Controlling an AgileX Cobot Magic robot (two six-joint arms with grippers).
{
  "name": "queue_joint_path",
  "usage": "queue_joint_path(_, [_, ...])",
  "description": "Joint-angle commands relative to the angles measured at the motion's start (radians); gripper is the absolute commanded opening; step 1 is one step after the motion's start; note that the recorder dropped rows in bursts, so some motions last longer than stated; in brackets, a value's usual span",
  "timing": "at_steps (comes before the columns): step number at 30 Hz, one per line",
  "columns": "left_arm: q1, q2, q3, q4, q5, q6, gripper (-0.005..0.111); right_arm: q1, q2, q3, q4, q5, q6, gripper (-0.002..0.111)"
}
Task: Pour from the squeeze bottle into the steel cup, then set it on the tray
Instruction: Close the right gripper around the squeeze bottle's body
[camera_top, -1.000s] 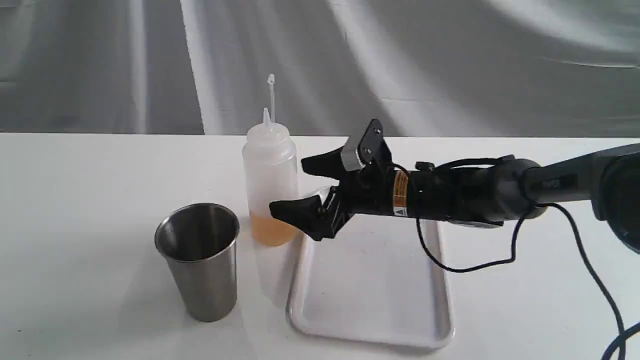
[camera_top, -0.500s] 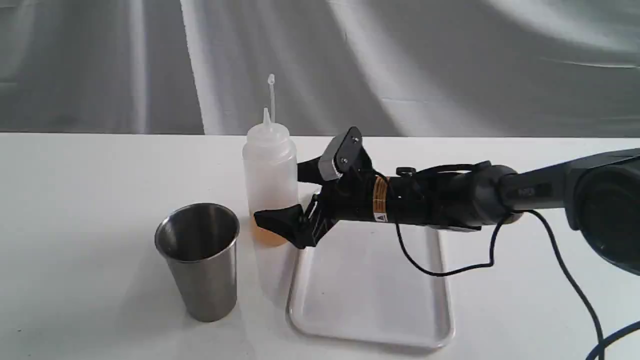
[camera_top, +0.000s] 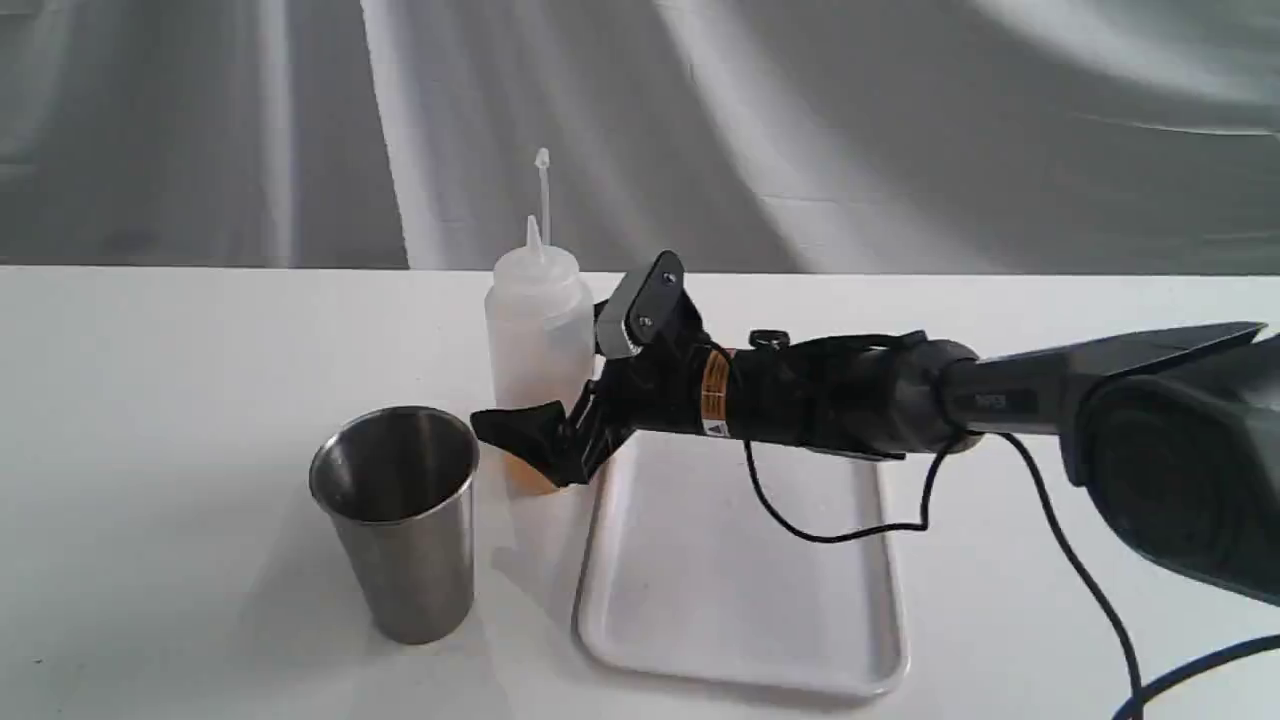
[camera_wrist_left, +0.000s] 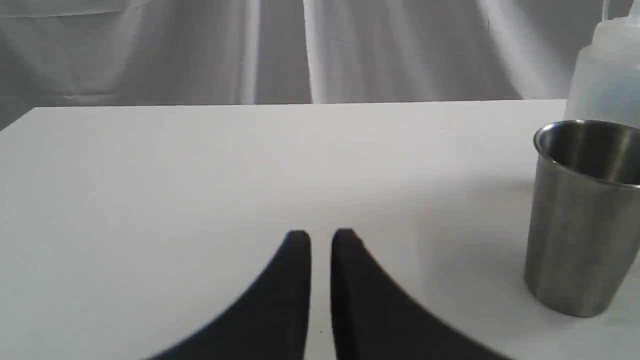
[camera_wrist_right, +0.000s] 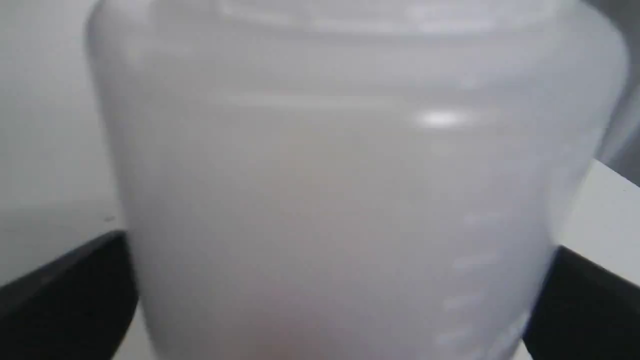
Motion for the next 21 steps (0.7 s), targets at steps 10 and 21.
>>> queue_joint_path(10, [-0.008, -0.003, 0.004, -0.001, -0.007, -0.004, 0.008, 0.016, 0.031, -0.01, 0.071, 0.012, -0.019, 0.105])
queue_joint_path(21, [-0.008, -0.003, 0.004, -0.001, -0.007, -0.002, 0.008, 0.018, 0.031, -0.01, 0.106, 0.024, -0.05, 0.105])
